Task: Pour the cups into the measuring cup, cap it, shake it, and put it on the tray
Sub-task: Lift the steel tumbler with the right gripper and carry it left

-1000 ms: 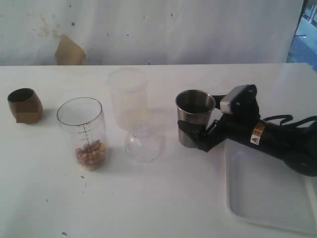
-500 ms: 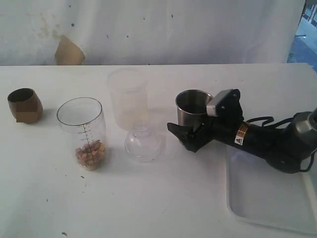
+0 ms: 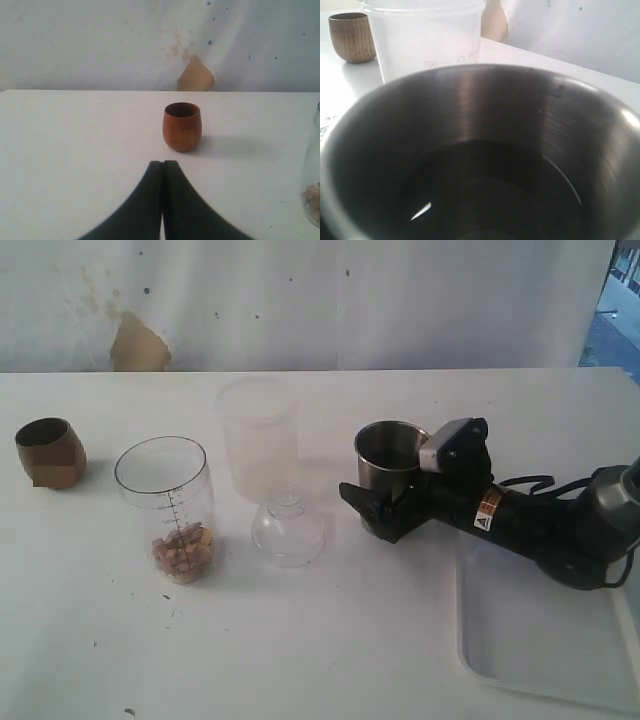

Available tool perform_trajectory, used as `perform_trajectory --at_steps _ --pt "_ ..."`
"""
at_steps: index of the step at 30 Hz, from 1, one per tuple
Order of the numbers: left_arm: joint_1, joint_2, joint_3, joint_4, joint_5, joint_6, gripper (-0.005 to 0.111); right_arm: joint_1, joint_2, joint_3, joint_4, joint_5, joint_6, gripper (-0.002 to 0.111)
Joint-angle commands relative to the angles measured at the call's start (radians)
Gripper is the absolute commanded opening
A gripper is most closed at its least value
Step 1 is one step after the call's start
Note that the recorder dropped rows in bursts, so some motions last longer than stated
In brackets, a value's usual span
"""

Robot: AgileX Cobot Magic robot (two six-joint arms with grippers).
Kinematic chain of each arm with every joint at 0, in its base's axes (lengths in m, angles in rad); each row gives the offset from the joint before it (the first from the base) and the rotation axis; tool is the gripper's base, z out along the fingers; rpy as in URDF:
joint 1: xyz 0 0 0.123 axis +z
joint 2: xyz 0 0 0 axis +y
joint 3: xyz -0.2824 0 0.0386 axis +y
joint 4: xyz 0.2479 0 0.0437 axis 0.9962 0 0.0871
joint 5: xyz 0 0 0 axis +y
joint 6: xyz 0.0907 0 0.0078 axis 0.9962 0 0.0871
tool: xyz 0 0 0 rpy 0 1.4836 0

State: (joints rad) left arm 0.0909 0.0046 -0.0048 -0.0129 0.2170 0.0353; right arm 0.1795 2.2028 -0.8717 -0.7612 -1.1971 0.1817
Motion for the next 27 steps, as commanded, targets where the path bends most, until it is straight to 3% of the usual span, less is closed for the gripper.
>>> perform_trajectory --at_steps 1,5,7,13,16,23,27 --pt "-0.006 -0.005 0.005 -0.013 -0.008 -0.005 0.000 0.000 0.000 -0.004 0.013 -0.021 0.004 0.105" --pt "-0.006 -0.005 0.005 -0.013 -0.008 -0.005 0.000 0.000 0.000 -0.004 0.030 -0.021 0.004 0.099" --pt "-0.006 -0.005 0.005 -0.013 -0.008 -0.005 0.000 0.000 0.000 -0.004 0.030 -0.021 0.004 0.090" --pt "-0.006 -0.005 0.005 -0.013 -0.008 -0.005 0.000 0.000 0.000 -0.004 0.032 -0.011 0.004 0.047" --pt "-0.006 -0.005 0.005 -0.013 -0.008 -0.005 0.000 0.000 0.000 -0.004 0.032 0.007 0.004 0.036" --pt "-0.006 -0.005 0.005 -0.013 -0.008 -0.005 0.000 0.000 0.000 -0.004 0.028 0.041 0.004 0.026" --pt "-0.006 -0.005 0.005 -0.013 -0.008 -0.005 0.000 0.000 0.000 -0.004 0.025 0.041 0.004 0.000"
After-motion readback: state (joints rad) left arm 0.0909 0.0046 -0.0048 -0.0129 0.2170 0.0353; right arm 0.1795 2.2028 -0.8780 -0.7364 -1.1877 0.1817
